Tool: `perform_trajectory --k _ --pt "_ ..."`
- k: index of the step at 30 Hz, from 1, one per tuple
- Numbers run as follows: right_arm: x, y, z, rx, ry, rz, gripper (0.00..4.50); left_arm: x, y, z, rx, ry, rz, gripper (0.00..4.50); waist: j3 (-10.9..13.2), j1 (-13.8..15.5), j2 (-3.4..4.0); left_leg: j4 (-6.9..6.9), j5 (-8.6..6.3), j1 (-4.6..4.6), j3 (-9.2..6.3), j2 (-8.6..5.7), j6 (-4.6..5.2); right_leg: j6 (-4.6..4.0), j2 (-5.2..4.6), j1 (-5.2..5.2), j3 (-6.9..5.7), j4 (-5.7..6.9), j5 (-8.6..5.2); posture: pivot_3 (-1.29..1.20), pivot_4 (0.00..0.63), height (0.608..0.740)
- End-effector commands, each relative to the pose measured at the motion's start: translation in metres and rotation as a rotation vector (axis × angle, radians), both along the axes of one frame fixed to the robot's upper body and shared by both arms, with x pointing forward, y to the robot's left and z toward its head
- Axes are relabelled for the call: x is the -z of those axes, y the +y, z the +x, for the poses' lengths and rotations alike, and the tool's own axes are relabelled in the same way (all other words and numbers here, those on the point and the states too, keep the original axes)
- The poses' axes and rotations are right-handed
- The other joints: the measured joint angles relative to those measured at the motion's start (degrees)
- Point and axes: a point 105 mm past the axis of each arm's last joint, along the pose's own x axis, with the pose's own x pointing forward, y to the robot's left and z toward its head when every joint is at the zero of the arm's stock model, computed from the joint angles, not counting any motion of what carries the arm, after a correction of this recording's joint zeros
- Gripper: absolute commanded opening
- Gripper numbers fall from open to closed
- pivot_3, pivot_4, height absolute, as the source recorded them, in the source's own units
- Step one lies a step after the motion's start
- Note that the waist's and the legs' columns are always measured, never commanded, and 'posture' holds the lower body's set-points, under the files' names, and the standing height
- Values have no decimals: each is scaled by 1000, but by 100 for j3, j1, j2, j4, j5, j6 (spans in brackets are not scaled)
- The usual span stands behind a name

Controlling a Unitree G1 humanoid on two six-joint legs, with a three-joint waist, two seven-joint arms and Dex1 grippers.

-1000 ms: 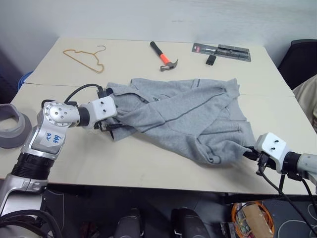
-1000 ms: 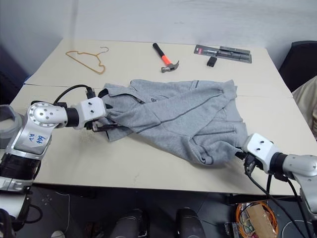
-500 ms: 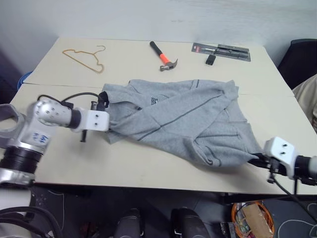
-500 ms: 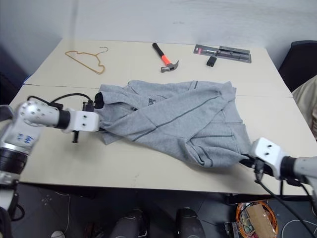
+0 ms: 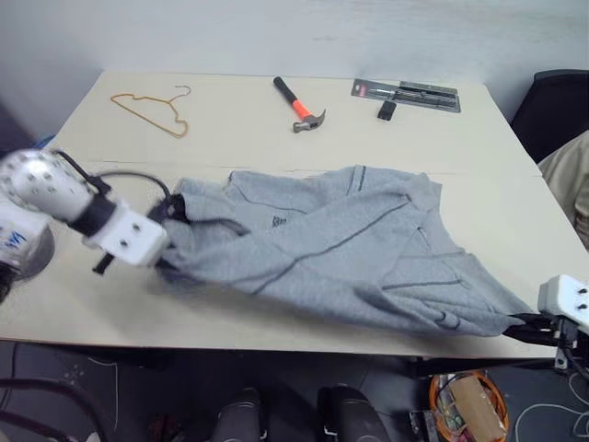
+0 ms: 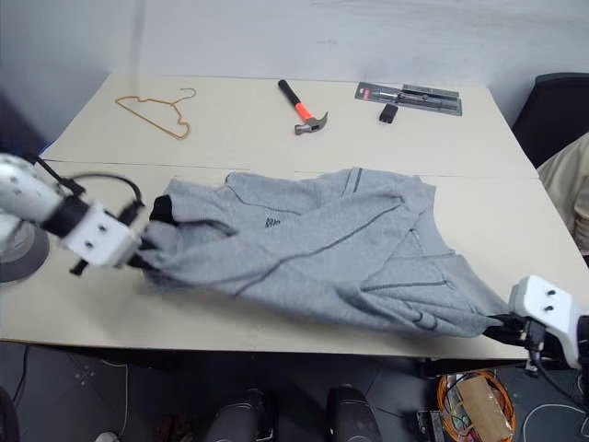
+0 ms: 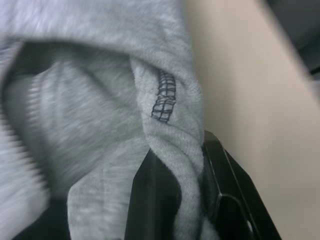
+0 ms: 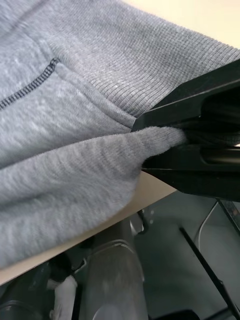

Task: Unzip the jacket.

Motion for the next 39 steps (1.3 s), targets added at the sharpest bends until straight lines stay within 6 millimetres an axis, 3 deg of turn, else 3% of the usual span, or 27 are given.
perform_trajectory --k 1,4,13,15,17,21,23,26,31,36,39 --pt "6 -1 6 40 -67 -57 0 19 3 -19 28 78 83 169 0 -16 0 -1 0 0 2 0 0 -1 0 -1 2 0 -1 0 150 740" --pt "0 4 8 72 -77 6 900 28 3 -11 -33 27 78 158 0 -20 0 0 0 0 2 0 0 -1 3 -2 2 1 -1 0 150 740" --pt "-26 8 14 92 -103 91 4028 42 17 18 -266 -90 33 2932 -3 18 5 -4 0 19 4 -2 1 -1 -1 10 8 5 -1 0 150 740" --pt "-34 13 13 67 -92 124 4500 41 17 21 -312 -90 -18 3484 -4 47 7 -5 -2 36 6 -1 3 -1 -1 23 11 6 -1 0 150 740" --pt "-42 18 13 49 -83 173 4500 35 14 18 -343 -38 -94 3978 -5 70 10 -8 -10 41 6 0 18 -2 -2 27 12 7 -1 0 150 740" --pt "-67 31 14 37 -60 337 4500 5 8 -10 -358 159 -245 3978 -4 49 7 -8 -12 37 5 5 15 -3 -4 23 15 7 -1 0 150 740" --pt "-86 36 29 81 -111 468 4500 -13 10 -17 -389 211 -303 3978 -4 12 7 -9 -7 31 3 8 1 -7 -4 16 16 6 -4 0 150 740" --pt "-98 45 52 176 -141 621 4500 -35 7 -26 -411 277 -389 3978 -4 -45 5 -12 -6 34 1 8 -2 -12 -8 15 16 9 -6 0 150 740" --pt "-87 57 103 414 -123 811 4500 -70 -13 -39 -393 373 -567 3978 -3 -60 6 -16 -3 24 -6 6 -14 -18 -8 6 13 8 -9 0 150 740" --pt "-63 53 153 704 -59 958 4500 -75 -28 -27 -379 288 -633 3978 1 -61 16 -16 0 16 9 2 -17 -18 -3 -6 18 14 -9 0 150 740" --pt "-53 59 169 762 5 1035 4500 -83 -40 -20 -367 253 -691 3978 1 -40 15 -14 3 6 10 1 -13 -16 -2 -12 16 15 -9 0 150 740"
